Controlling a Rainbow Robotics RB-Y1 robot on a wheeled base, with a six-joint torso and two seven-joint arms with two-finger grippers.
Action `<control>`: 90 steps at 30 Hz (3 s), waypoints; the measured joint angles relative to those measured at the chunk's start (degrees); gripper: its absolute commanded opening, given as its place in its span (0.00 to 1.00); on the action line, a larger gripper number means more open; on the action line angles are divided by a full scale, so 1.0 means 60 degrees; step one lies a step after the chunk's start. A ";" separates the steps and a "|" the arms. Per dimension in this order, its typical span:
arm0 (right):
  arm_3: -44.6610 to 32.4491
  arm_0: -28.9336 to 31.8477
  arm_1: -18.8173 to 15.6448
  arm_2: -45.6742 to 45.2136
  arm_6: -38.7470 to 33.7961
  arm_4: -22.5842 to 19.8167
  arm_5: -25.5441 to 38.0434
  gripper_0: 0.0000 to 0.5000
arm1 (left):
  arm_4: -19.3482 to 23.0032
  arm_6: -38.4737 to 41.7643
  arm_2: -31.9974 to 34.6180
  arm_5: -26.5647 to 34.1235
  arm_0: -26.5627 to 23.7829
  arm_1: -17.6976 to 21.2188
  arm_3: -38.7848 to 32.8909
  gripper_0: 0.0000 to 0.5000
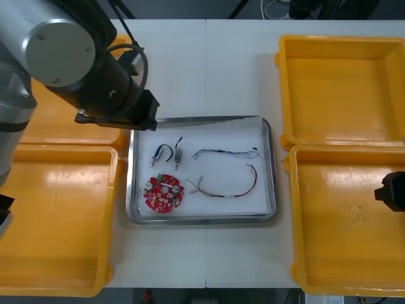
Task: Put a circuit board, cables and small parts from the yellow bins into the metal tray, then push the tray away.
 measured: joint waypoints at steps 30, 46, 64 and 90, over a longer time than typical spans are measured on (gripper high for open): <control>-0.0160 -0.4451 -0.1935 0.5293 -0.0008 -0.2962 0.0000 1.00 | 0.0188 -0.3980 0.5138 0.0022 0.4359 0.1778 -0.1426 1.00; 0.0217 -0.6587 -0.0305 0.9903 0.1513 -0.0683 -0.0010 1.00 | 0.0241 -0.3980 0.5873 0.0023 0.5700 0.1902 -0.1721 1.00; 0.2172 -0.7315 0.0685 1.2816 0.3124 0.0185 -0.2547 1.00 | 0.0266 -0.3980 0.5874 0.0023 0.5736 0.1902 -0.1730 1.00; 0.3666 -0.7339 0.1586 1.4783 0.3121 0.2040 -0.2620 1.00 | 0.0269 -0.3981 0.5874 0.0023 0.5736 0.1902 -0.1733 1.00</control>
